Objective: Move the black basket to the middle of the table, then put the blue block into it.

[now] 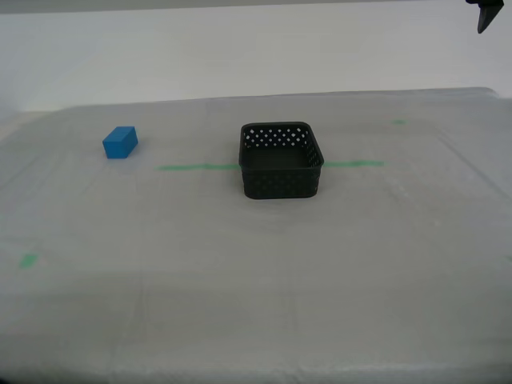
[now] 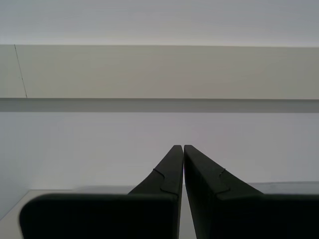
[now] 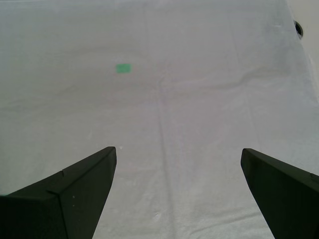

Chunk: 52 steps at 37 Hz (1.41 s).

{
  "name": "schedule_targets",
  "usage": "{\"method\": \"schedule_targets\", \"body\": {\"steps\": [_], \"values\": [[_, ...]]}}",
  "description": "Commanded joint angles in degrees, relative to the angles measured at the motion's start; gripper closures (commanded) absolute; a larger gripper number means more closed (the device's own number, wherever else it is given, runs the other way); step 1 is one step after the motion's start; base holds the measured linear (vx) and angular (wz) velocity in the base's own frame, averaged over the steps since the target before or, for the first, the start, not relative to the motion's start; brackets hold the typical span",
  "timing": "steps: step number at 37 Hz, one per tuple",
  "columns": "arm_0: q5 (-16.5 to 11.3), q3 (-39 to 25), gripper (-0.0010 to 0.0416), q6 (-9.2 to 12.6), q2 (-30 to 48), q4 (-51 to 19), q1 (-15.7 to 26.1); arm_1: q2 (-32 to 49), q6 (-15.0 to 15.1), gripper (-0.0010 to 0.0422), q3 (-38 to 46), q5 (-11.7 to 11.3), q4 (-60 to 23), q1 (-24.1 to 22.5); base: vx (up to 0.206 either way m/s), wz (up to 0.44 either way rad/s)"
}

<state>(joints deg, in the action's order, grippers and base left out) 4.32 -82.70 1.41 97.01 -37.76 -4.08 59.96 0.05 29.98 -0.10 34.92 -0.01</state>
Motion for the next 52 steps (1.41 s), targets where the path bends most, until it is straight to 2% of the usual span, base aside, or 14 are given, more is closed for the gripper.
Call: {"method": "schedule_targets", "body": {"steps": [1, 34, 36, 46, 48, 52], "values": [[-0.17, -0.07, 0.0055, -0.13, -0.02, 0.00, 0.00, 0.00, -0.04, 0.0412, 0.02, -0.07, 0.31, -0.02, 0.000, 0.000], [-0.15, -0.04, 0.0055, -0.13, -0.02, 0.00, 0.00, 0.00, -0.09, 0.0412, 0.02, -0.09, 0.35, 0.02, 0.000, 0.000], [-0.15, -0.07, 0.0055, -0.13, -0.02, 0.00, 0.00, 0.00, -0.26, 0.0412, 0.02, -0.94, 0.37, 0.02, 0.000, 0.000], [-0.15, -0.07, 0.0055, -0.13, -0.02, 0.00, 0.00, 0.00, -1.64, 0.0412, 3.13, -0.96, -0.02, 0.04, 0.000, 0.000], [-0.15, -0.04, 0.0055, -0.13, -0.02, 0.02, 0.00, 0.00, -1.64, 0.0412, 4.83, -0.98, -2.05, 0.04, 0.000, 0.000], [-0.17, -0.07, 0.0055, -0.13, -0.02, 0.00, 0.00, 0.02, -1.62, 0.0412, 10.16, -0.98, -11.98, 0.04, 0.000, 0.000]]}}
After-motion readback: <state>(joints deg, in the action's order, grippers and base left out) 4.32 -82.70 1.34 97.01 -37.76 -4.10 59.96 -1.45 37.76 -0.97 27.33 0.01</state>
